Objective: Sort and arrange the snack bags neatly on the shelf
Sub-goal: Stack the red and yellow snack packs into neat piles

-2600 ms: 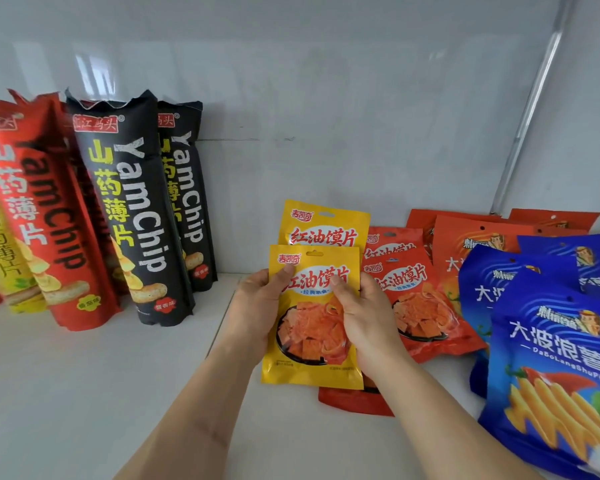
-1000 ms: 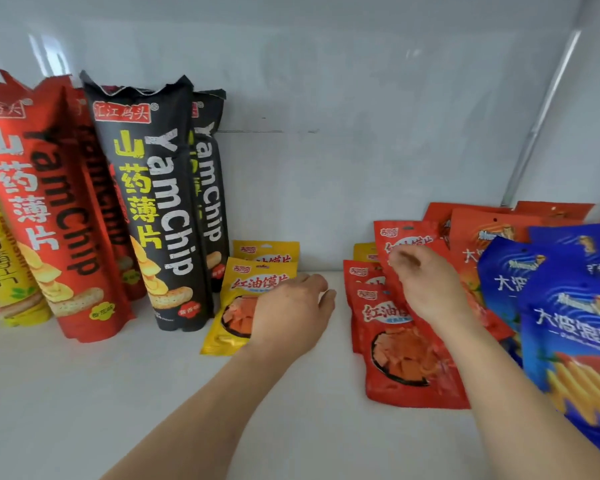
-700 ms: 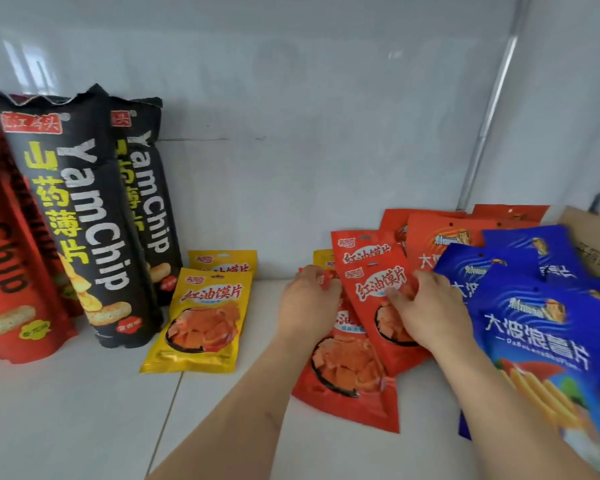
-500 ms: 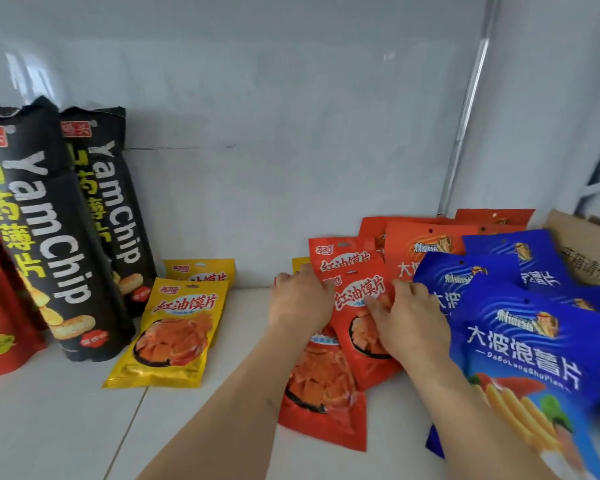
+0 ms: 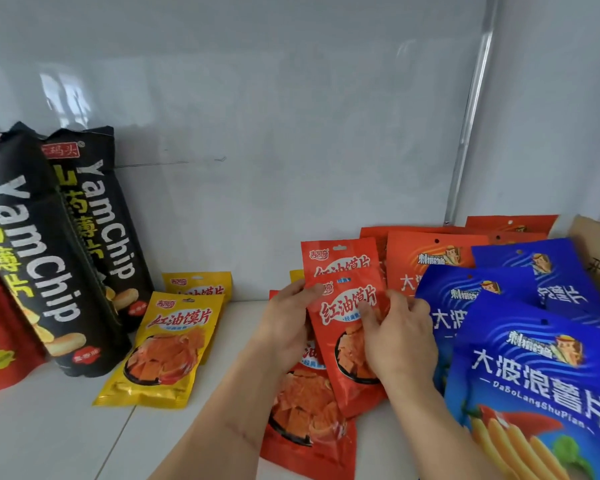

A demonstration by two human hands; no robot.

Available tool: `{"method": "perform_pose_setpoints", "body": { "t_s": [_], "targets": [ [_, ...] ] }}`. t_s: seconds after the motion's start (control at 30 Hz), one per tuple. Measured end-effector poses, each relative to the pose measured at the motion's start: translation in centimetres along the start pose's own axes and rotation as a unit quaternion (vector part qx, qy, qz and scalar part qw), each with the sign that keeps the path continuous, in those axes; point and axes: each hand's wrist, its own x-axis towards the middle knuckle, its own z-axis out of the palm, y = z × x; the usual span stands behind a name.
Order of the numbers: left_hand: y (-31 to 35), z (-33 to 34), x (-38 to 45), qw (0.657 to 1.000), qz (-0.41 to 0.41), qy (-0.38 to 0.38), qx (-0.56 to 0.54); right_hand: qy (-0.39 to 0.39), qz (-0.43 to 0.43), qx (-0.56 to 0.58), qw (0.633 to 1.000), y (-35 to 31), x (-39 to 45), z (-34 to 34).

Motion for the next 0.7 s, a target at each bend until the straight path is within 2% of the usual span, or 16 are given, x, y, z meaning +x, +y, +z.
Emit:
{"method": "perform_pose_setpoints", "body": {
  "t_s": [0.1, 0.23, 0.4, 0.47, 0.57, 0.6, 0.7],
  "targets": [
    [-0.4, -0.3, -0.4, 0.999, -0.014, -0.003, -0.037, 0.009, 0.013, 0.025, 1.0, -0.1, 0.0, -0.1],
    [-0.9, -0.1, -0.3, 1.0, 0.008, 0.024, -0.017, 0.001, 0.034, 0.07, 0.997, -0.3, 0.3, -0.5],
    [0.0, -0.7, -0.2, 0.997, 0.025, 0.044, -0.052, -0.018, 0.046, 0.147, 0.988, -0.6, 0.8, -1.5],
    [0.4, -1.1, -0.3, 0.998, 0.023, 0.039, -0.053, -0.035, 0.045, 0.207, 0.977, -0.6, 1.0, -1.9],
    [0.7, -1.5, -1.0, 0.999, 0.025, 0.027, -0.037, -0.103, 0.074, 0.366, 0.922, -0.7, 1.0, -2.2],
    [0.8, -1.7, -1.3, 0.999, 0.029, 0.029, -0.019, -0.12, 0.081, 0.387, 0.911, -0.6, 0.9, -2.4],
    [1.2, -2.6, -2.6, 0.995, 0.062, 0.05, 0.058, -0.142, 0.071, 0.362, 0.919, -0.3, 0.2, -3.4]
  ]
}}
